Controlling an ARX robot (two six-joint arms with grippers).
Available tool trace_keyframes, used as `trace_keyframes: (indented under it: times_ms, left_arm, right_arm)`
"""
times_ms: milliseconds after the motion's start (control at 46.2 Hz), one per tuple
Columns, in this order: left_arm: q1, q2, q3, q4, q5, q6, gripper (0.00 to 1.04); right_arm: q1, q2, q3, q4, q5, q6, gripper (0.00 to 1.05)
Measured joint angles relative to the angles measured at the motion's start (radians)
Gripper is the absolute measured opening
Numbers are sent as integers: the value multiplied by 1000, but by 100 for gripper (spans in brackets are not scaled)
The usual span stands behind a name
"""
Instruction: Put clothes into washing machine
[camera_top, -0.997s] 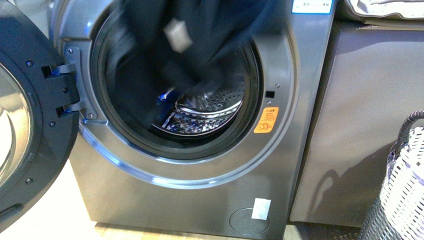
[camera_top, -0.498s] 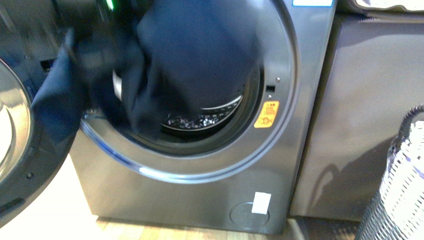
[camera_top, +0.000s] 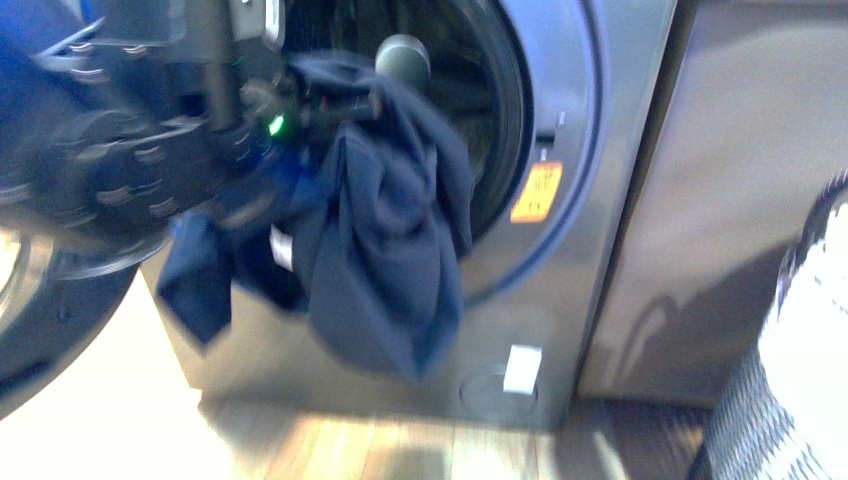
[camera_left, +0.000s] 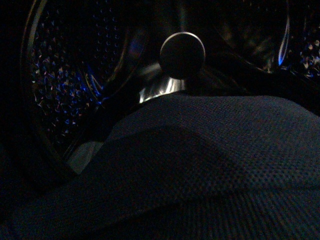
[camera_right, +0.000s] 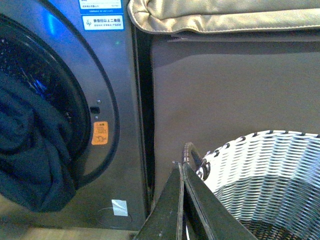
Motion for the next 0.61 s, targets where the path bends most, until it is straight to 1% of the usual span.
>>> trace_keyframes:
  times_ms: [65, 87, 130, 152, 238, 498, 607]
  left_arm:
    - [0, 46, 73, 8, -25, 0, 10]
    - [0, 63, 103, 9, -33, 0, 10]
    - [0, 94, 160, 9, -49, 0, 10]
    - [0, 112, 193, 8, -62, 0, 10]
    - [2, 169, 314, -16, -101, 1, 10]
    - [3, 305, 568, -86, -193, 18, 10]
    - [0, 367, 661, -112, -196, 29, 10]
  right_arm:
    - [-12, -30, -34, 8, -13, 0, 2]
    - [-23, -43, -48, 10, -28, 0, 2]
    - [-65, -66, -73, 10, -93, 0, 2]
    - [-78, -74, -83, 10, -101, 0, 2]
    - [-107, -113, -123, 10, -103, 0, 2]
    - [-109, -199, -190, -3, -108, 0, 2]
    - [-109, -232, -210, -16, -108, 0, 2]
